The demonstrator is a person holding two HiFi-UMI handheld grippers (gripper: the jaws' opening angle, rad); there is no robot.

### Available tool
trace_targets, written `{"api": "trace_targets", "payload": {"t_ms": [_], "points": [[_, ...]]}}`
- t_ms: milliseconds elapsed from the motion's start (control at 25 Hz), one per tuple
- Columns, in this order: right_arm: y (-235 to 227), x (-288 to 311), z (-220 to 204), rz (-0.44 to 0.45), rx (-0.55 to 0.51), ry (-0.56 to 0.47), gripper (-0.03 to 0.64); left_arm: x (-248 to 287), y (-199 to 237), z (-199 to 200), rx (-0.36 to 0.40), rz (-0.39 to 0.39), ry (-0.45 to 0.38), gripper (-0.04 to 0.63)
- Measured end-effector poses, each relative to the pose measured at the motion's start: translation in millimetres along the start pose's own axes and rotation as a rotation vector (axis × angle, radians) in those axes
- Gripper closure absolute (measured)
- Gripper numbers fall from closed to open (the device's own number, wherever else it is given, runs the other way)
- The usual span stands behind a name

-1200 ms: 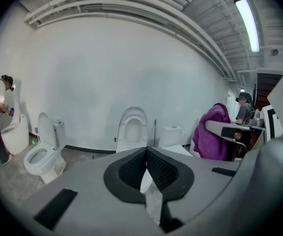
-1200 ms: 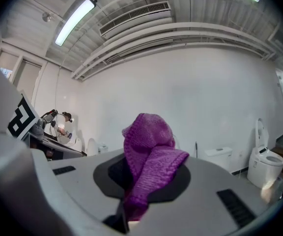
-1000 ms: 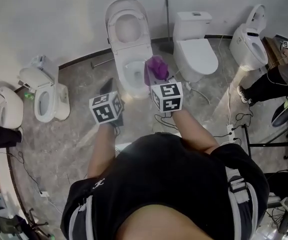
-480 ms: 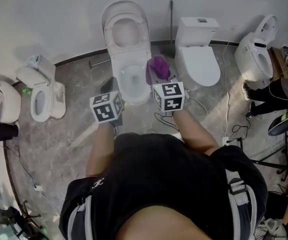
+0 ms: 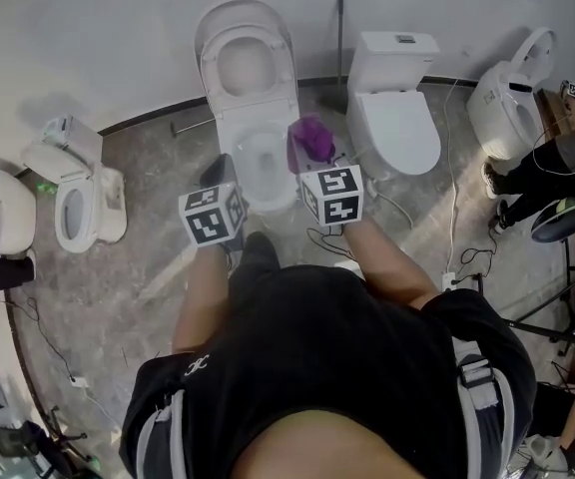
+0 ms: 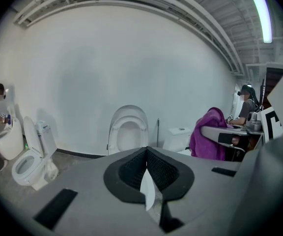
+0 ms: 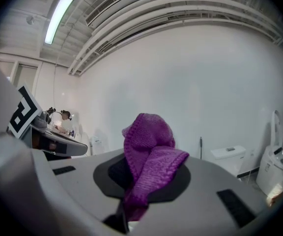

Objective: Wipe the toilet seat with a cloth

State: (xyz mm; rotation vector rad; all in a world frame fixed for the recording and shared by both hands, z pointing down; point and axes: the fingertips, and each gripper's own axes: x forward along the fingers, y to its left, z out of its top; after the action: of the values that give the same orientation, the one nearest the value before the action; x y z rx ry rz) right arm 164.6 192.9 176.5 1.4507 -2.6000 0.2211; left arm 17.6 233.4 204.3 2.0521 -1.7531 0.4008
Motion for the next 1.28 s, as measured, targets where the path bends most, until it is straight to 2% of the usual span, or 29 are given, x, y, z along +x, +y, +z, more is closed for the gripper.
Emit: {"api": "trace_targets", "payload": {"t_ms": [240, 560, 800, 1120, 1280], "points": [[-1.6, 64.6, 12.2, -0.022, -0.037, 0.013, 0.568, 52.9, 38.0, 26.4, -0.009, -0.033, 0.001, 0.586], [6.0, 184.0, 40.7, -0.045, -0.072, 0.030, 0.568, 132.5, 119.2, 83.3, -0.014, -0.067, 0.010, 0.586], [13.9, 255.5, 42.7, -0.080, -0.075, 0.063, 0.568, 180.4, 170.9, 114.6, 0.001, -0.105, 0.018, 0.586], [5.7, 308.1, 35.6, -0.187, -0.081, 0.112, 0.568, 222.4, 218.9, 121.6, -0.034, -0.123, 0.056, 0.586], [-5.9, 322.9, 22.5, -0.159, -0.143, 0.141, 0.568, 229.2, 218.1, 121.2, -0.046, -0.109, 0.066, 0.586]]}}
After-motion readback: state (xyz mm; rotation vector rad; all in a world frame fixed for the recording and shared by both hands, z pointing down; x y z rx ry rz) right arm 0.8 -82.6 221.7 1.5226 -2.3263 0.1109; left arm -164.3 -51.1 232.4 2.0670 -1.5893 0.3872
